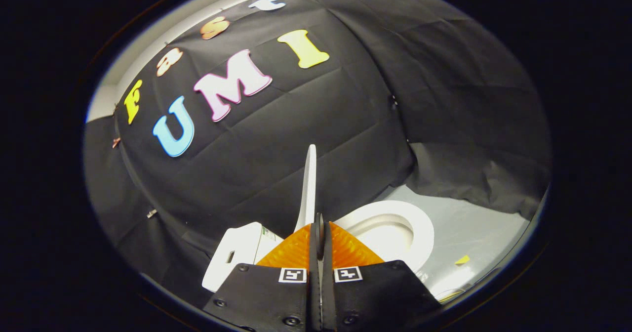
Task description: Open the toilet lid.
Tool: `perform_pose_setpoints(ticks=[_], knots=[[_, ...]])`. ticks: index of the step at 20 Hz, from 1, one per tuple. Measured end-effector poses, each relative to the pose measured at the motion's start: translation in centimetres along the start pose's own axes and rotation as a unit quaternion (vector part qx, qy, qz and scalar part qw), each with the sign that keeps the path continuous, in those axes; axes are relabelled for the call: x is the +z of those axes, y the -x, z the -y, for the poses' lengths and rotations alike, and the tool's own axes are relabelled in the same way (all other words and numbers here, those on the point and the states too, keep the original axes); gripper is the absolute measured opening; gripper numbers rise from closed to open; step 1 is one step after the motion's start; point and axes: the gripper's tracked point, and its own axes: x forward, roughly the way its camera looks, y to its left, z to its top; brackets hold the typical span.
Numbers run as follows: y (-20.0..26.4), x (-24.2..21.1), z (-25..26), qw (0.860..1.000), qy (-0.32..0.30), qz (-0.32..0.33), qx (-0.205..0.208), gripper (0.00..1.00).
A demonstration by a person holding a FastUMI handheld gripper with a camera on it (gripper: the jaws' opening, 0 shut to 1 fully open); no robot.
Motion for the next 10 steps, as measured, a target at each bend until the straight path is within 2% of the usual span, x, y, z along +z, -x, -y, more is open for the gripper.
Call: perform_pose_setpoints(ticks=[10], knots=[[1.6,-2.1,-12.0,0.993,0.118,0.016,0.012,0.07]])
